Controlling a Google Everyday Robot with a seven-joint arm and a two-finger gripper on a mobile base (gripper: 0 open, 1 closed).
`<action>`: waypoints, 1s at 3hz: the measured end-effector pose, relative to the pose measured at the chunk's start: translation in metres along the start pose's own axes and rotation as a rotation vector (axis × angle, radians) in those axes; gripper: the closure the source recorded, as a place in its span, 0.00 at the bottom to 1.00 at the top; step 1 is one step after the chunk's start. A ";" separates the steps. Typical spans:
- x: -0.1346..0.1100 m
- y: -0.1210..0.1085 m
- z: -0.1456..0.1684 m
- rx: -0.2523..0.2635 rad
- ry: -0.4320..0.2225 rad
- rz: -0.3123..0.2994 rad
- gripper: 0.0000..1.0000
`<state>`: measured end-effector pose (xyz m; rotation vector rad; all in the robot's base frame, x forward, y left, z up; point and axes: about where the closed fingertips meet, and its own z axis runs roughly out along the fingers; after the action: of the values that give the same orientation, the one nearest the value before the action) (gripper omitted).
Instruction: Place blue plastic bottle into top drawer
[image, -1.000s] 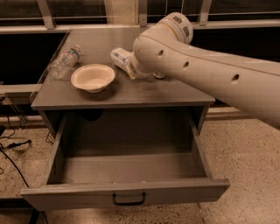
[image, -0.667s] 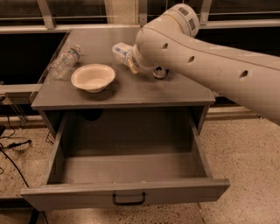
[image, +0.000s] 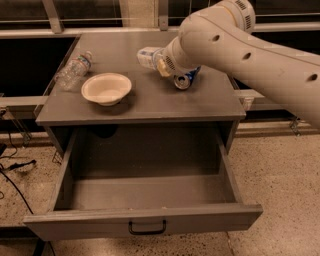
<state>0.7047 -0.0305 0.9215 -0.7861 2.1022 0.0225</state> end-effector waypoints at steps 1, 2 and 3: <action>0.013 0.004 0.001 -0.072 0.005 -0.012 1.00; 0.026 0.025 0.008 -0.137 0.046 -0.024 1.00; 0.039 0.048 0.019 -0.187 0.096 -0.039 1.00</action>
Offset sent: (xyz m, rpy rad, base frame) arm -0.0327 0.0191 -0.0541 0.0139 0.1786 0.1549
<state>0.6763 -0.0075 0.8683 -0.9564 2.1975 0.1647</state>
